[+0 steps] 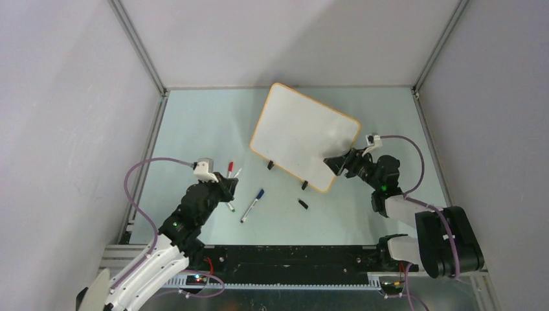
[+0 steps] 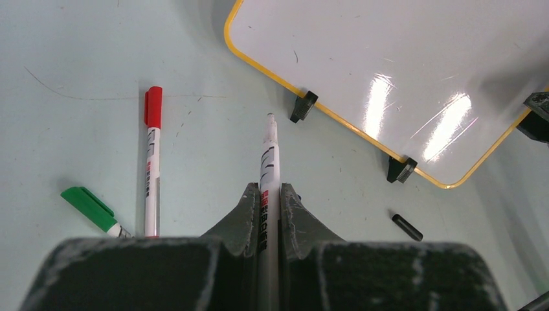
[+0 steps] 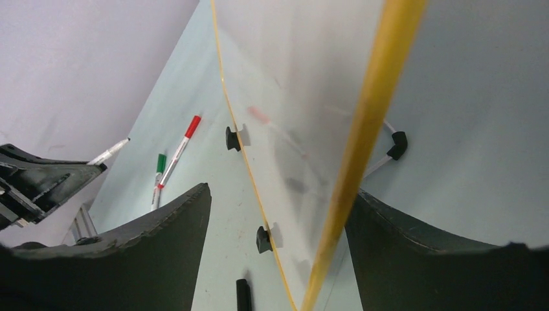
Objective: Write a sentence on the whiteboard
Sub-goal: Move the whiteboard to the center of the board.
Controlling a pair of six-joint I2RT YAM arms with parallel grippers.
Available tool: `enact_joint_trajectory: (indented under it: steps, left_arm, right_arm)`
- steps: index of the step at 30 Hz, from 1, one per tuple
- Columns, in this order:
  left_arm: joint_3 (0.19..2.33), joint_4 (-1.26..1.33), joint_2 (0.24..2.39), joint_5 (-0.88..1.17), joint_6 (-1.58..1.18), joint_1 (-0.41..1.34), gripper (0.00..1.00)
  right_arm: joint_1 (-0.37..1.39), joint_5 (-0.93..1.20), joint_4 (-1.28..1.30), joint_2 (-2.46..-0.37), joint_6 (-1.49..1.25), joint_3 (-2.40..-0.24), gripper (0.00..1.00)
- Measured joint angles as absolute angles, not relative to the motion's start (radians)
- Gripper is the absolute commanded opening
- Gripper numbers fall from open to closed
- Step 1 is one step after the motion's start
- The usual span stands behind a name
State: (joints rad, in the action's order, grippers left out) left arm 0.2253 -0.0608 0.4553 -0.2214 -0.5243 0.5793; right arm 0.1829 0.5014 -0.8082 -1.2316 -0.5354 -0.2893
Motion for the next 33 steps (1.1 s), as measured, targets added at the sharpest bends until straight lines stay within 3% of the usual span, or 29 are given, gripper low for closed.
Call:
enact_joint_trajectory:
  steps: [6, 15, 22, 33]
  left_arm:
    - [0.226, -0.06, 0.456, -0.223, -0.521, 0.579, 0.0]
    - [0.226, -0.058, 0.468, -0.221, -0.514, 0.579, 0.0]
    - [0.225, -0.053, 0.456, -0.221, -0.514, 0.579, 0.0]
    - [0.225, -0.048, 0.432, -0.215, -0.514, 0.579, 0.0]
  right_arm:
    - [0.147, 0.577, -0.912, -1.286, -0.57, -0.282, 0.57]
    - [0.08, 0.716, -1.171, -1.508, -0.706, -0.282, 0.02]
    - [0.067, 0.799, -1.333, -1.617, -0.779, -0.306, 0.0]
    - [0.131, 0.933, -1.345, -1.684, -0.782, -0.388, 0.0]
